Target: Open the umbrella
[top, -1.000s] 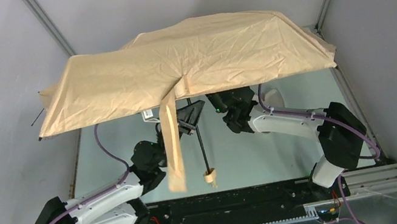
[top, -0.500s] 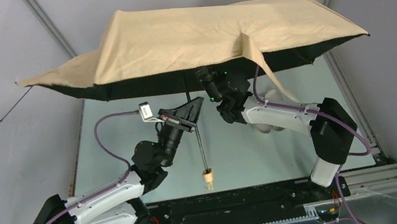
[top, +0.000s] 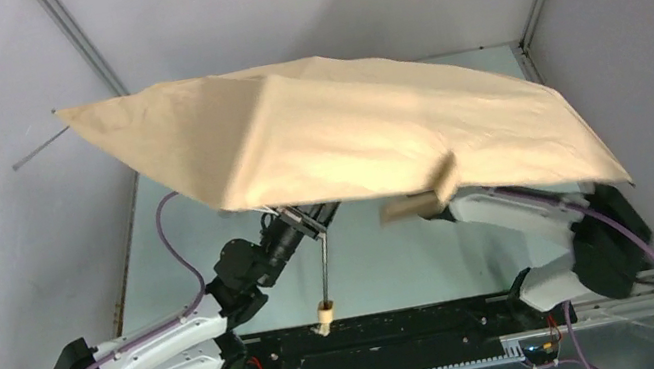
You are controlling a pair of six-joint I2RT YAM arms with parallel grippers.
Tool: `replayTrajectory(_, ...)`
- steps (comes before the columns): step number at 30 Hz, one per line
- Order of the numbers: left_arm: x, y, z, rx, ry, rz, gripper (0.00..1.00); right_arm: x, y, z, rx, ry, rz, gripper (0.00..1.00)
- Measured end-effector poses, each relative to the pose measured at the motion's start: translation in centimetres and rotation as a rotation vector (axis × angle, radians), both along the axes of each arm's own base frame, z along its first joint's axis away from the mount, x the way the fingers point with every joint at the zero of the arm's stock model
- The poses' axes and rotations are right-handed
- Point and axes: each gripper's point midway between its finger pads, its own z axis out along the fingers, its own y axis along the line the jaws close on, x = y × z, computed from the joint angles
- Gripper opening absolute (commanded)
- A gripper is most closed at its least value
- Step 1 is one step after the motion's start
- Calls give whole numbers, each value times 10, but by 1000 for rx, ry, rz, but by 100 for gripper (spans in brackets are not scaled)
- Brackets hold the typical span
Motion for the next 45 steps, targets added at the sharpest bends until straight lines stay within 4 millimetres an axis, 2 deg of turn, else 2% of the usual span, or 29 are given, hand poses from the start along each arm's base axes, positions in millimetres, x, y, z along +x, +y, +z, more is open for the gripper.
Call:
replayTrajectory(4, -17, -6, -4, 53, -30, -106, 0, -30, -52, -20, 38, 47, 16, 85)
replayTrajectory(6, -16, -4, -3, 61, -44, -111, 0, -48, -67, -32, 56, 73, 39, 88)
replayTrajectory(8, -10, 0, -2, 65, -43, -91, 0, -66, -74, -44, 63, 99, 72, 90)
replayTrajectory(13, -4, -4, -6, 76, -42, -96, 0, -100, -58, -56, 53, 147, 187, 93)
replayTrajectory(16, -7, -11, -8, 78, -52, -132, 0, -106, -51, -64, 46, 170, 217, 93)
replayTrajectory(19, -11, -15, -7, 77, -61, -163, 0, -107, -48, -71, 45, 194, 231, 94)
replayTrajectory(25, -16, -17, -4, 69, -80, -194, 0, -107, -47, -69, 82, 201, 242, 94)
replayTrajectory(28, -17, -18, -3, 65, -87, -201, 0, -102, -44, -71, 110, 210, 233, 93)
replayTrajectory(33, -19, -22, -3, 66, -98, -217, 0, -89, -32, -87, 116, 245, 213, 91)
replayTrajectory(39, -17, -24, -3, 65, -109, -217, 0, -76, -10, -87, 108, 255, 242, 81)
replayTrajectory(41, -17, -26, -4, 68, -113, -225, 0, -74, -5, -85, 106, 253, 259, 71)
replayTrajectory(42, -18, -27, -5, 73, -118, -229, 0, -73, -4, -84, 105, 252, 261, 61)
replayTrajectory(43, -18, -28, -7, 78, -119, -232, 0, -73, -3, -83, 108, 250, 273, 56)
replayTrajectory(44, -17, -28, -8, 86, -121, -233, 0, -74, -1, -81, 111, 248, 288, 46)
replayTrajectory(45, -17, -30, -10, 93, -125, -235, 0, -74, -1, -80, 112, 245, 296, 41)
